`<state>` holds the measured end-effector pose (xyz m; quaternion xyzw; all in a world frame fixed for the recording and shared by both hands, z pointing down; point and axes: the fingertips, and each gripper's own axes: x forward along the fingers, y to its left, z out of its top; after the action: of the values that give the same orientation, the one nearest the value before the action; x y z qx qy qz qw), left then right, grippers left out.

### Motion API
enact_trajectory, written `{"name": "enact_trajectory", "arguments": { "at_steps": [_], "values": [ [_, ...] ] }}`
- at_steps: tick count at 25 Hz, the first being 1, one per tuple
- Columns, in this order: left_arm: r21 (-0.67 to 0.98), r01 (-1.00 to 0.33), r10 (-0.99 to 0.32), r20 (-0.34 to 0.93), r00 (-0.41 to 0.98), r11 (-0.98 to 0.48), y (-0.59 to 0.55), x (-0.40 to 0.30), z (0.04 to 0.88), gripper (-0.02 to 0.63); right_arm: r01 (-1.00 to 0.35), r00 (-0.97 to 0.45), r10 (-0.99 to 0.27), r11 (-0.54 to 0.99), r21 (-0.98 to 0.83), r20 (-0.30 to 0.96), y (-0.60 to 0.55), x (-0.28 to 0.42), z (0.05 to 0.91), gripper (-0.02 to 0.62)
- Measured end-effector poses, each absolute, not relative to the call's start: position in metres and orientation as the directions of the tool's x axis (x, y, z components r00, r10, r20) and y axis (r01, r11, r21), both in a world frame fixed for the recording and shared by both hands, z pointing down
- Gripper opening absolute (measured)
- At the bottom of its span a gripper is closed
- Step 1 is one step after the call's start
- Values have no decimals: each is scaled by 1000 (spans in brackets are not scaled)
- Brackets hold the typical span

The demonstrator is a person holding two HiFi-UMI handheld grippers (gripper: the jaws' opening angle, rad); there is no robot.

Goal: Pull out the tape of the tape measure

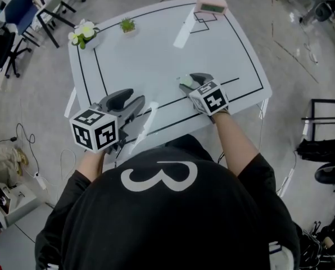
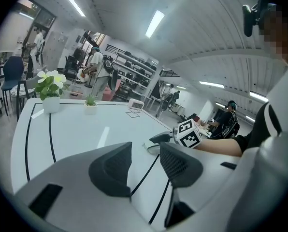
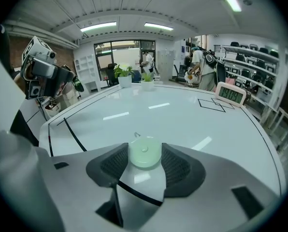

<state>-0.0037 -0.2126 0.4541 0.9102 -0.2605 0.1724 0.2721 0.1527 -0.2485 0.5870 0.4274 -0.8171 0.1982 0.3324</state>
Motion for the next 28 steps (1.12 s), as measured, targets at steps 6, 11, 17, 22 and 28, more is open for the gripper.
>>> {"name": "enact_trajectory", "arguments": {
  "at_steps": [6,11,17,22,28],
  "values": [
    [399,-544,-372,432,822,-738,-208,-11,445,181,-847,-425,-582,526,-77,693,-239,144,572,224],
    [395,-522,-372,396,839,-756,-209,-15,436,181,-832,-483,-606,542,-116,632,-225,127,531,224],
    [372,-503,-365,382,849,-781,-198,-25,424,181,-806,-530,-628,582,-107,570,-203,98,480,224],
    [380,-452,-344,321,883,-807,-186,-26,400,181,-758,-584,-621,647,-78,523,-181,65,434,224],
    [351,-380,-307,246,919,-856,-165,-22,376,181,-697,-655,-584,712,-83,480,-154,35,399,224]
  ]
}}
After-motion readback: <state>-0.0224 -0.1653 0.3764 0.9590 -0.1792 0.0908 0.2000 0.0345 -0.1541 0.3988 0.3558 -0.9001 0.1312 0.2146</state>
